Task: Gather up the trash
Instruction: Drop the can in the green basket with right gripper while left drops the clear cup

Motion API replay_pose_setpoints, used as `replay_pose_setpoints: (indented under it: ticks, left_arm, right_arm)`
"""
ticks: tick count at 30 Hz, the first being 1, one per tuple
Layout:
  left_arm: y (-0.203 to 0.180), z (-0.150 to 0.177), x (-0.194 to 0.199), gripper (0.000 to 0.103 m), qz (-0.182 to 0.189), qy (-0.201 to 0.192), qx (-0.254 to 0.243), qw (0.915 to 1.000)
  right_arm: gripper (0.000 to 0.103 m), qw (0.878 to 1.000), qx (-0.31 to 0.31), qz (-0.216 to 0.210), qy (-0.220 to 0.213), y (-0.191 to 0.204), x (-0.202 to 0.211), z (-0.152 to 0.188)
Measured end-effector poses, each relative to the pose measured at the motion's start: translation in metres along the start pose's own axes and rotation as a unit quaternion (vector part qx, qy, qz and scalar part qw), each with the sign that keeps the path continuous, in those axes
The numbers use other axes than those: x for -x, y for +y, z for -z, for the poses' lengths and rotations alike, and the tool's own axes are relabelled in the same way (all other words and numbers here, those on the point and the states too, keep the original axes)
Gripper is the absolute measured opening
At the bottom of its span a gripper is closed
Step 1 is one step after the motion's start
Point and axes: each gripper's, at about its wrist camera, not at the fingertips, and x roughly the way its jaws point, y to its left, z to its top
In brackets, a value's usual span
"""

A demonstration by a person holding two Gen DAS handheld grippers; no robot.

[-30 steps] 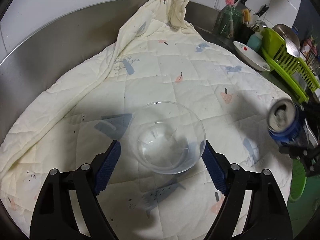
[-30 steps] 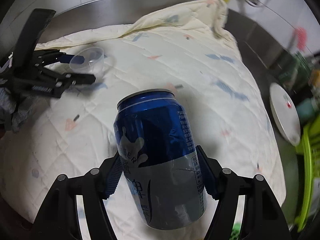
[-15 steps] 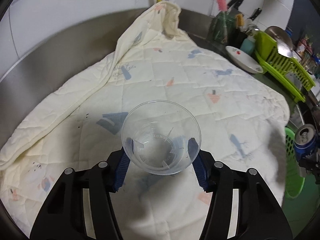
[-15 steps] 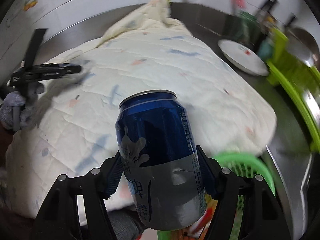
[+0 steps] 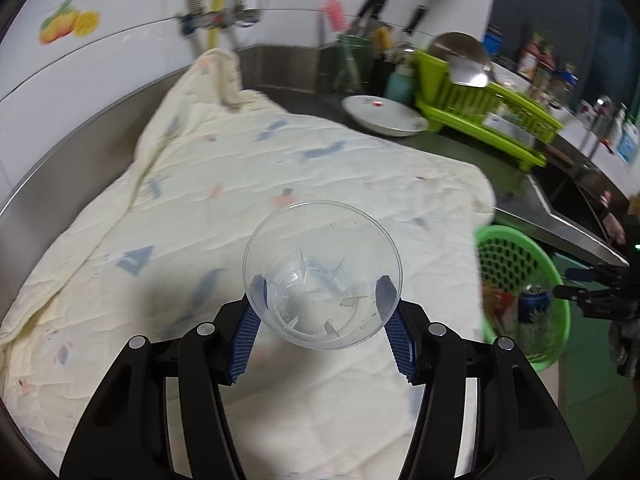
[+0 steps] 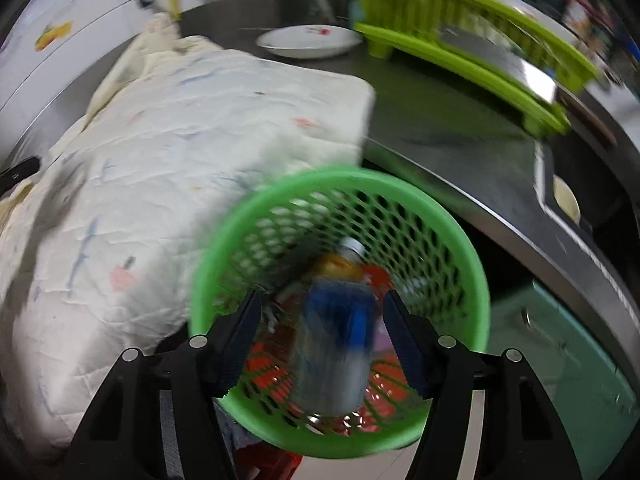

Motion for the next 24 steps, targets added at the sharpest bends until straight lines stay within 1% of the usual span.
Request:
replay_pose_setpoints:
  ticks: [3, 8, 9, 12, 14, 15, 21, 23, 24]
  left_arm:
    - [-0.025, -0.001, 0.0, 0.056, 0.013, 0.003, -0.017, 0.9998]
    - [-0.065, 0.0, -0.005, 0.056, 0.034, 0.01, -0.045, 0.9984]
    - [-0.076, 0.0, -0.007, 0.056, 0.044, 0.013, -0.052, 0.9976]
    - [-0.101, 0.004, -0.012, 0.056, 0.057, 0.019, -0.071, 0.9957]
    - [-0.123, 0.007, -0.02, 0.056, 0.067, 0.027, -0.089, 0.9934]
    - [-0.135, 0.009, -0.024, 0.056, 0.069, 0.031, -0.1, 0.9921]
    - [-0.182, 0.015, -0.049, 0.056, 0.089, 0.057, -0.128, 0.9862]
    - [-0.197, 0.016, -0.06, 0.057, 0.094, 0.067, -0.133, 0.9843]
    - [-0.203, 0.016, -0.064, 0.057, 0.096, 0.071, -0.135, 0.9836]
  right_arm:
    - [0.062, 1.0, -0.015, -0.001, -0.003, -0.013, 0.0, 0.01]
    - [0.062, 0.999, -0.029, -0.004, -0.021, -0.028, 0.014, 0.023]
    - [0.062, 0.999, -0.033, -0.002, -0.023, -0.03, 0.017, 0.025]
    - [0.062, 0.999, -0.043, 0.002, -0.031, -0.038, 0.024, 0.034]
    - [0.062, 0.998, -0.047, 0.011, -0.035, -0.041, 0.029, 0.043]
    - [0.062, 0.998, -0.048, 0.009, -0.038, -0.042, 0.032, 0.048]
    - [0.062, 0.997, -0.045, 0.024, -0.052, -0.045, 0.042, 0.07]
    - [0.064, 0.997, -0.047, 0.025, -0.059, -0.045, 0.044, 0.076]
    - [0.067, 0.997, -0.048, 0.026, -0.062, -0.044, 0.045, 0.079]
